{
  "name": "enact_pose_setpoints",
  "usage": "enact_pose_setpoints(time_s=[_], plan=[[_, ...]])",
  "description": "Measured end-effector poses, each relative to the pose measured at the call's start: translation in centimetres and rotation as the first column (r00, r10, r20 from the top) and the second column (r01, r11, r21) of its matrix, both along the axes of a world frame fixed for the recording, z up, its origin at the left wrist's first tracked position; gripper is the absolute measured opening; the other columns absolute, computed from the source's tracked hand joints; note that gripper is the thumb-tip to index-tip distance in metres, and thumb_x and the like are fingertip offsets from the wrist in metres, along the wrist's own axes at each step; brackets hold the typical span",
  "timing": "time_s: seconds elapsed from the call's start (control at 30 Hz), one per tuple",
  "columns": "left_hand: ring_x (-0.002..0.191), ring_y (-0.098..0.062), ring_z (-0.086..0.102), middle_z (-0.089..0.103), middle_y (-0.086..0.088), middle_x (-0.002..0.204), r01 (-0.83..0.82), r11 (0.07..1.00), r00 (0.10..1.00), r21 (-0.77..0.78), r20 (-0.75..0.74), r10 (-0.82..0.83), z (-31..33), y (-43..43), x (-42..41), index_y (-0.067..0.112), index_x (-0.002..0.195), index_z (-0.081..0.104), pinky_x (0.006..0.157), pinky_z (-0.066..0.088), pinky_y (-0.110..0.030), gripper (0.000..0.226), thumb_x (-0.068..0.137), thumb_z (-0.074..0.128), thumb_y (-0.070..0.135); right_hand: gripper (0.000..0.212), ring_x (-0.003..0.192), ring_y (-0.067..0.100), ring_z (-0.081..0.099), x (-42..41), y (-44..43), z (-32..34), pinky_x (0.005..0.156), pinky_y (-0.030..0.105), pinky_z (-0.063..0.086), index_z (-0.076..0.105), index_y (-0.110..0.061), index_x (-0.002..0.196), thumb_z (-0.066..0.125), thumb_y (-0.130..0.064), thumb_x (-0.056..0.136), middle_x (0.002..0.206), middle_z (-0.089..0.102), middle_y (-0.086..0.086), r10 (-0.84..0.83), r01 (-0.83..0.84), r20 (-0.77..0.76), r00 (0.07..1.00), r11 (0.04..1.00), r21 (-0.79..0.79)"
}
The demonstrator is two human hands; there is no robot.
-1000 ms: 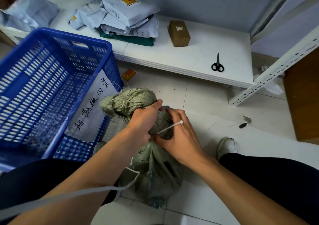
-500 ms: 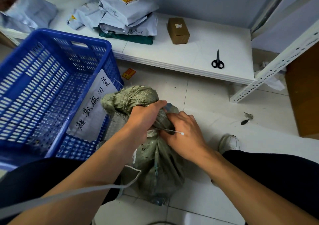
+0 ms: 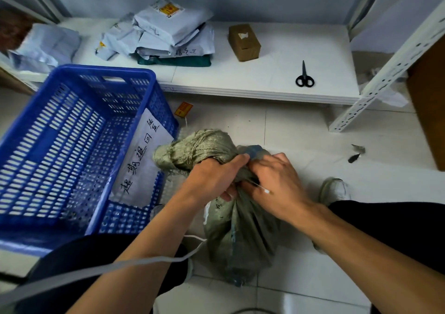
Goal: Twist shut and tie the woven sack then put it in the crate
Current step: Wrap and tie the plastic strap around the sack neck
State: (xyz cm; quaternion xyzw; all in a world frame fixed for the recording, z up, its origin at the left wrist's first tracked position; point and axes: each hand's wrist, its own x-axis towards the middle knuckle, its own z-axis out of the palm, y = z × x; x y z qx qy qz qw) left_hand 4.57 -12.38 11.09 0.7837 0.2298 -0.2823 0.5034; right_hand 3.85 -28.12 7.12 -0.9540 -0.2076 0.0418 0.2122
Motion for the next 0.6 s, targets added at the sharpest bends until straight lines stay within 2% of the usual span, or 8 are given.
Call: enact_pose_setpoints(time_s=[0.07, 0.13, 0.23, 0.37, 0.47, 0.53, 0.6], plan=[[0.066, -0.026, 0.077, 0.077, -0.012, 0.066, 0.025, 1.0, 1.0, 0.013, -0.015, -0.025, -0.13, -0.22, -0.11, 0.006, 0.075, 0.08, 0.089, 0.06, -0.041, 0.067, 0.077, 0.064, 0.071, 0.037, 0.099, 0.024, 0.064, 0.03, -0.14, 0.26, 0.091, 0.039, 0.039, 0.073, -0.015, 0.103, 0.058, -0.043, 0.084, 0.099, 0.076, 0.002, -0.005, 0.005, 0.018, 1.0, 1.0, -0.005], [0.069, -0.027, 0.077, 0.077, -0.013, 0.067, -0.002, 1.0, 1.0, -0.025, 0.0, 0.002, -0.15, -0.45, -0.05, 0.004, 0.073, 0.08, 0.089, 0.06, -0.042, 0.062, 0.078, 0.069, 0.065, 0.038, 0.101, 0.024, 0.064, 0.1, -0.25, 0.42, 0.091, 0.037, 0.037, 0.074, -0.016, 0.103, 0.058, -0.043, 0.082, 0.101, 0.076, 0.002, -0.013, 0.014, 0.021, 1.0, 1.0, -0.022], [0.071, -0.025, 0.078, 0.078, -0.01, 0.068, -0.028, 1.0, 0.998, -0.005, 0.059, 0.028, -0.47, -0.48, 0.02, 0.008, 0.072, 0.08, 0.088, 0.061, -0.046, 0.06, 0.074, 0.071, 0.067, 0.034, 0.099, 0.023, 0.063, 0.29, -0.35, 0.37, 0.088, 0.035, 0.033, 0.074, -0.018, 0.104, 0.063, -0.043, 0.083, 0.102, 0.076, 0.001, -0.014, 0.015, 0.024, 1.0, 0.999, -0.036], [0.07, -0.025, 0.077, 0.078, -0.005, 0.066, -0.071, 0.996, 0.992, 0.051, 0.112, 0.065, -0.5, -0.56, -0.03, 0.012, 0.071, 0.079, 0.082, 0.063, -0.049, 0.059, 0.065, 0.072, 0.071, 0.034, 0.101, 0.022, 0.063, 0.38, -0.26, 0.4, 0.091, 0.036, 0.036, 0.074, -0.019, 0.107, 0.065, -0.044, 0.086, 0.106, 0.076, -0.002, -0.013, 0.014, 0.021, 1.0, 0.999, -0.047], [0.08, -0.03, 0.077, 0.079, -0.009, 0.075, -0.155, 0.988, 0.984, -0.001, 0.089, 0.154, -0.19, -0.56, 0.16, 0.011, 0.075, 0.078, 0.081, 0.062, -0.054, 0.051, 0.058, 0.076, 0.058, 0.031, 0.097, 0.022, 0.063, 0.29, -0.06, 0.44, 0.09, 0.039, 0.041, 0.074, -0.021, 0.103, 0.067, -0.044, 0.085, 0.1, 0.076, -0.002, -0.005, 0.005, 0.008, 1.0, 0.999, -0.043], [0.083, -0.027, 0.075, 0.078, -0.01, 0.083, -0.183, 0.982, 0.981, -0.052, 0.059, 0.186, 0.01, -0.61, 0.21, 0.01, 0.081, 0.077, 0.083, 0.062, -0.054, 0.037, 0.066, 0.078, 0.045, 0.031, 0.095, 0.023, 0.062, 0.23, -0.01, 0.47, 0.089, 0.04, 0.042, 0.074, -0.021, 0.103, 0.065, -0.045, 0.085, 0.099, 0.076, -0.002, 0.008, -0.009, -0.012, 1.0, 0.999, -0.04], [0.076, -0.019, 0.07, 0.075, -0.005, 0.082, -0.201, 0.974, 0.978, -0.105, 0.03, 0.205, 0.0, -0.64, 0.21, 0.012, 0.085, 0.074, 0.083, 0.061, -0.046, 0.022, 0.077, 0.077, 0.032, 0.034, 0.097, 0.023, 0.062, 0.24, -0.07, 0.49, 0.089, 0.04, 0.042, 0.073, -0.021, 0.105, 0.061, -0.045, 0.085, 0.101, 0.075, -0.001, 0.017, -0.018, -0.03, 0.999, 0.999, -0.046]])
